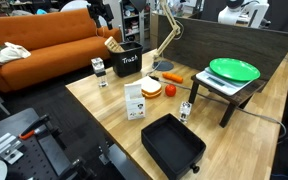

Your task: Take the brown box out of the bin

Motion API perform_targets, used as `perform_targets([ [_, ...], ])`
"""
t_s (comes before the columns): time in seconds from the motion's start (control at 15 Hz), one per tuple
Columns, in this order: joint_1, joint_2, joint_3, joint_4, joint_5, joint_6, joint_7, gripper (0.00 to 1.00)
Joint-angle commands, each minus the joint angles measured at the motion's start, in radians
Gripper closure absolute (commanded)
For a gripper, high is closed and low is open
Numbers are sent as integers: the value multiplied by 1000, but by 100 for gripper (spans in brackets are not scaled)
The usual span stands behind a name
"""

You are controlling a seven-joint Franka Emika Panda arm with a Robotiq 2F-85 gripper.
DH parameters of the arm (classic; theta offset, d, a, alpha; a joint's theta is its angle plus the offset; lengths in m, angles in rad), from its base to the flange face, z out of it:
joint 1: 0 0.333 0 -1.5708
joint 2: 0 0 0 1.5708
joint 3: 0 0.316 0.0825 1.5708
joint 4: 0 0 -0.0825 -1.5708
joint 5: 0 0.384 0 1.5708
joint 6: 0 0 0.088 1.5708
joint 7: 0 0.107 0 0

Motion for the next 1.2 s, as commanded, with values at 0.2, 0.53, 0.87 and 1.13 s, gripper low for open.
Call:
perform_targets([
  [0.2, 14, 168, -35, 154, 122, -47, -20, 0],
  [0.53, 28, 235, -67, 210, 140, -75, 0, 0],
  [0.87, 36, 251, -76, 223, 140, -111, 0, 0],
  [1.13, 43, 263, -84, 228, 135, -120, 4, 0],
])
